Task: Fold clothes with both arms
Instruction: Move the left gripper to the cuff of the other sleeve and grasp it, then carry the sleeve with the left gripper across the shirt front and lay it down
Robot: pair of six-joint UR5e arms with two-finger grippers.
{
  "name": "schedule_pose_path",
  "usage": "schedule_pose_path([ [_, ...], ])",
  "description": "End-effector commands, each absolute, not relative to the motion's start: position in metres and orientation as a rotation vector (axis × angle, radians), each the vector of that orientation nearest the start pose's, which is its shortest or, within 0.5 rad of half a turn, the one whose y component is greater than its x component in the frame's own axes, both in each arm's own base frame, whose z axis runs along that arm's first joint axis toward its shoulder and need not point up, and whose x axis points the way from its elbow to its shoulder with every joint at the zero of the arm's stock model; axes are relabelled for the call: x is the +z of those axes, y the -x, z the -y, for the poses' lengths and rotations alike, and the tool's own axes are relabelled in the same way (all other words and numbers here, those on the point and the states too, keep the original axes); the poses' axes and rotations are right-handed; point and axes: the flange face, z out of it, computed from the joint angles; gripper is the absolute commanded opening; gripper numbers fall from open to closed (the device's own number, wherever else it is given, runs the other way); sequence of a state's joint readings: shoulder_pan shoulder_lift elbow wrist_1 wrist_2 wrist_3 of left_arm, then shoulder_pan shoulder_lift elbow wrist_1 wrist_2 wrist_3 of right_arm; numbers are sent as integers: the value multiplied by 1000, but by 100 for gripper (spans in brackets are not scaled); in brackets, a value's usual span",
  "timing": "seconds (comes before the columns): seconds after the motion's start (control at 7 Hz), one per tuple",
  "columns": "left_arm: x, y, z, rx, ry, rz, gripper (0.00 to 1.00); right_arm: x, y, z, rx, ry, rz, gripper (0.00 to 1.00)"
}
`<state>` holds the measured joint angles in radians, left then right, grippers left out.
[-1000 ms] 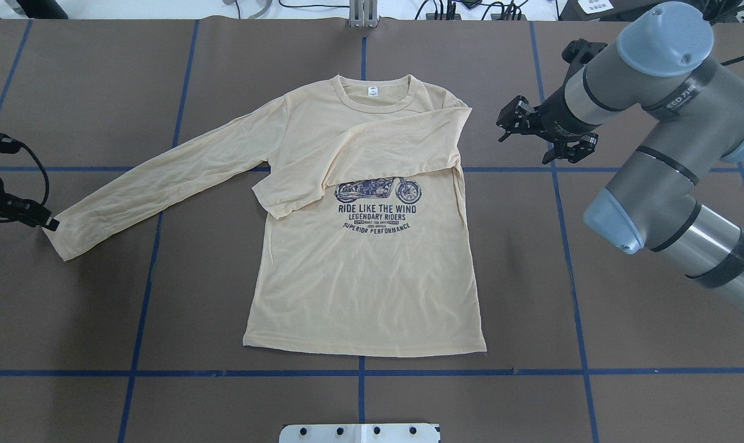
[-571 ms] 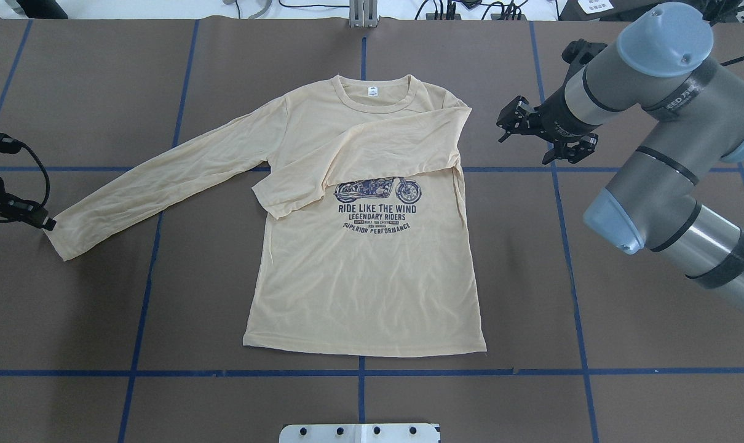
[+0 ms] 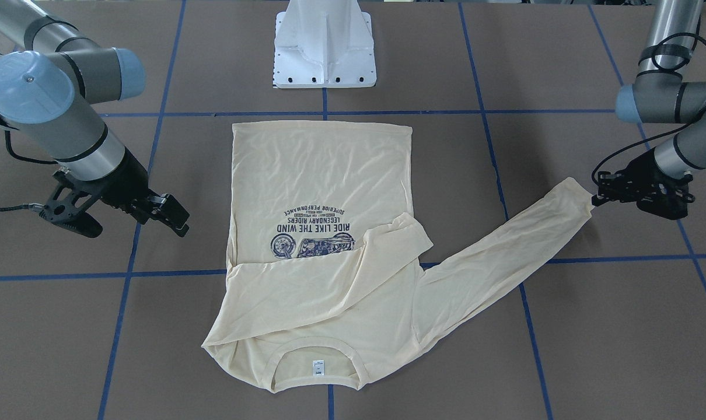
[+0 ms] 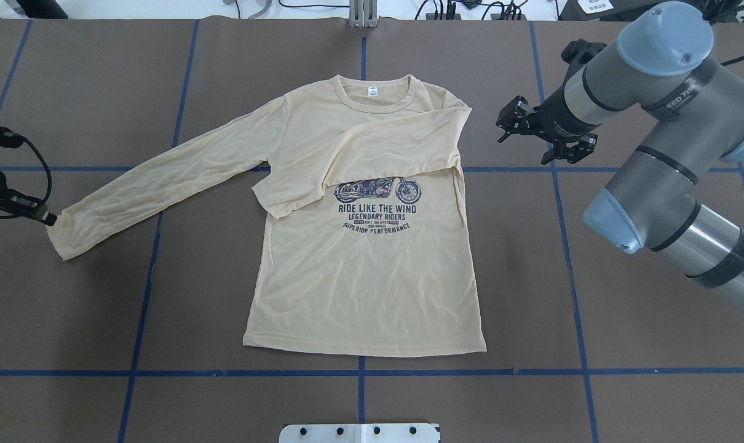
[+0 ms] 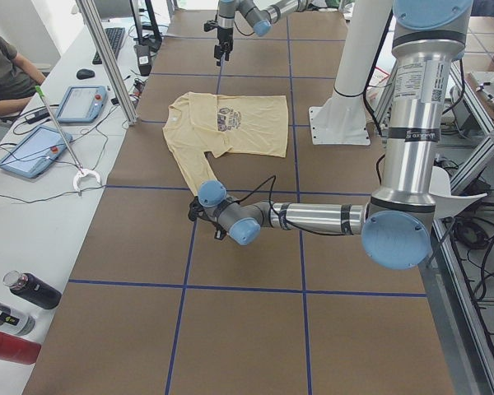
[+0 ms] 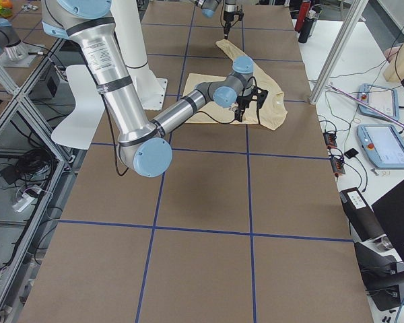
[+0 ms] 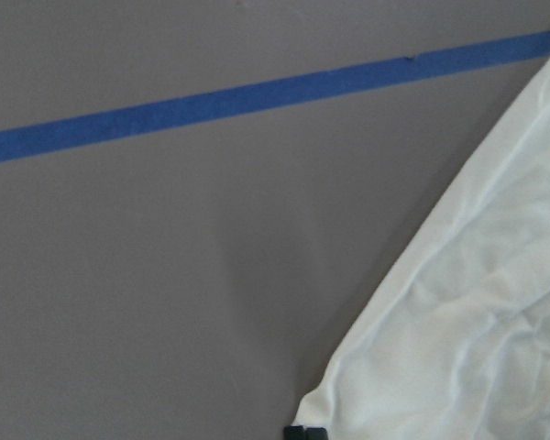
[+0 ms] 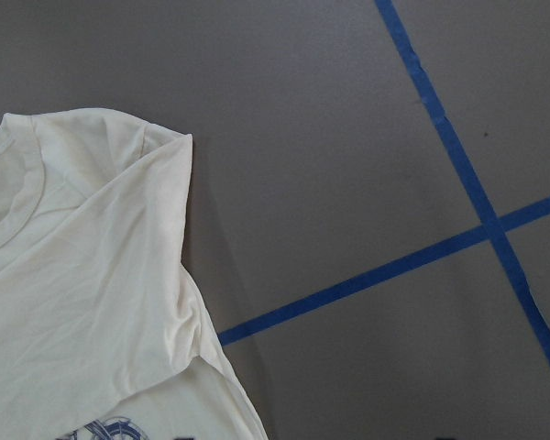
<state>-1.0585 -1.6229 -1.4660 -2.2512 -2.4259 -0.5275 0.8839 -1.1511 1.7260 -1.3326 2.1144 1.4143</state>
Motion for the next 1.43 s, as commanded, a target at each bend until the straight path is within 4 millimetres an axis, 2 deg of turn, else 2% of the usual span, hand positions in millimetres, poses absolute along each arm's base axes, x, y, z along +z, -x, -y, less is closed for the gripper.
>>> schedule_pose_path([
  [0.0,511,-212,490,248,-97,-1081,0,328,333,544,460,53,945,90],
  [0.14,434,-217,510,226,-115,-1097,0,336,328,545,471,54,935,90],
  [0.29,355,-234,536,185,-98,-1099,0,344,318,548,472,48,926,90],
  [0.43,288,-253,558,130,-83,-1125,0,364,307,547,441,32,902,90],
  [0.57,243,-279,565,79,-47,-1162,0,380,294,549,407,10,883,90],
  [0.71,211,-298,564,65,-34,-1186,0,390,283,551,393,-2,869,90],
  [0.86,179,-312,573,42,-37,-1203,0,394,278,552,392,-4,865,90],
  [1.0,156,-328,575,58,-93,-1217,0,395,272,552,398,-8,865,90],
  [1.14,149,-349,571,50,-119,-1243,0,392,270,549,398,-12,869,90],
  [1.29,128,-386,567,17,-132,-1271,0,390,270,549,396,-15,873,90],
])
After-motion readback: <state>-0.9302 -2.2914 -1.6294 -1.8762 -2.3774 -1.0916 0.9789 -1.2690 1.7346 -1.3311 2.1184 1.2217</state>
